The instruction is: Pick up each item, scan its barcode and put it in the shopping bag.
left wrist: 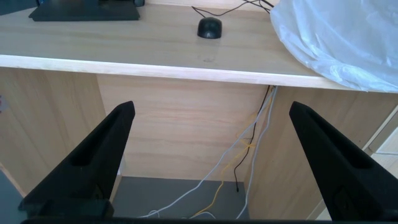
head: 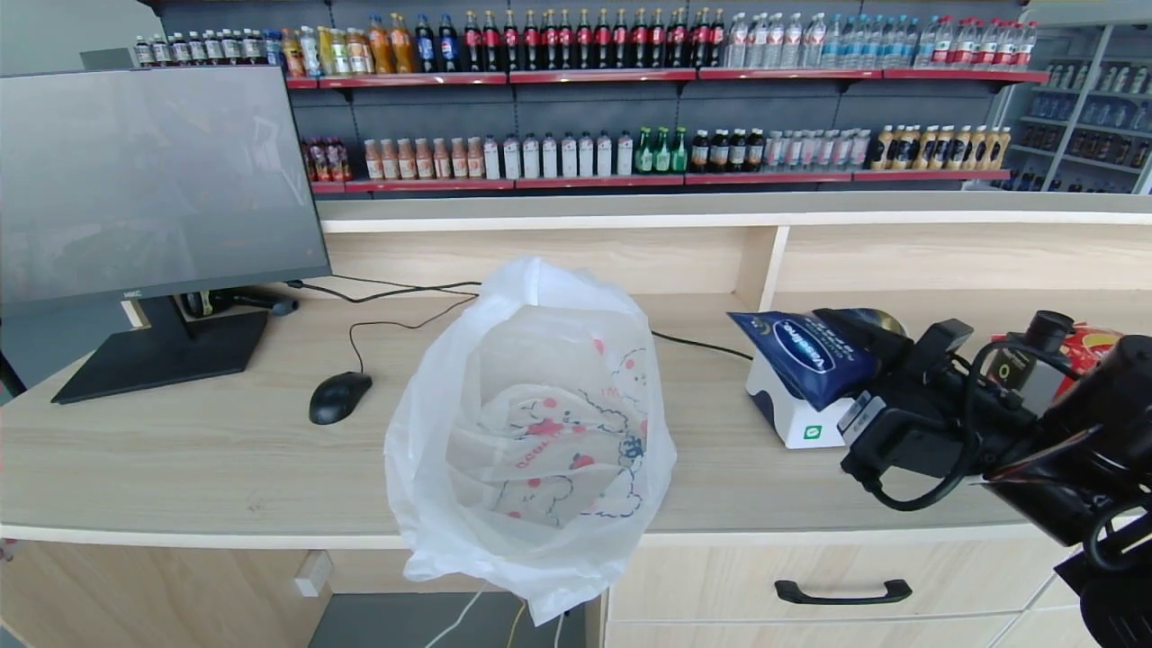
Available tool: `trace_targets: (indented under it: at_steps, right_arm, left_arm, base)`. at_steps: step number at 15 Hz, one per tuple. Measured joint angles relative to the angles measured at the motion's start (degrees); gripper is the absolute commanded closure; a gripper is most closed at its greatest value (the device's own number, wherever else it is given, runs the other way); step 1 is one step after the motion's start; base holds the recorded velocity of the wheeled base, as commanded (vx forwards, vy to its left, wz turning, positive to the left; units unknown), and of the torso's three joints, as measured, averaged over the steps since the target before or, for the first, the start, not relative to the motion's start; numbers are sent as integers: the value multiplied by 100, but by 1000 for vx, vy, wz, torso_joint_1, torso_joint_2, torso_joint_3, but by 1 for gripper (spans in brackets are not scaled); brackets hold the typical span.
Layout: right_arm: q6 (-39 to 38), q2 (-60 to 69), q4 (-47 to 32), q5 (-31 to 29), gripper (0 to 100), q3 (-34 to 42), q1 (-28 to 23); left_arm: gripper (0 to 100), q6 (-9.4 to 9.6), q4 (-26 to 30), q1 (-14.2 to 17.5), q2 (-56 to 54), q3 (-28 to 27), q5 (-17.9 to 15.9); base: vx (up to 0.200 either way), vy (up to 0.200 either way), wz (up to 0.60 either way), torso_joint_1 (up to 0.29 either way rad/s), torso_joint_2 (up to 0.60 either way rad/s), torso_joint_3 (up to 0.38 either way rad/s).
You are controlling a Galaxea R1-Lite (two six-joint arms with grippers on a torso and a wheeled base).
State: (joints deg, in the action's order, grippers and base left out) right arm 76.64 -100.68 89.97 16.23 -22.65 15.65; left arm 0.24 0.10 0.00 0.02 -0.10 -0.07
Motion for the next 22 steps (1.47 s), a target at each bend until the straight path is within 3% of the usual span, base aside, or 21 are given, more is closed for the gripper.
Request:
trace_targets:
  at_steps: [22]
  right_arm:
    - [282, -350, -2, 195, 100, 5, -190]
  left_arm:
    - [0, 0, 0, 0, 0, 0, -2]
  base:
    - [0, 0, 0, 0, 0, 0]
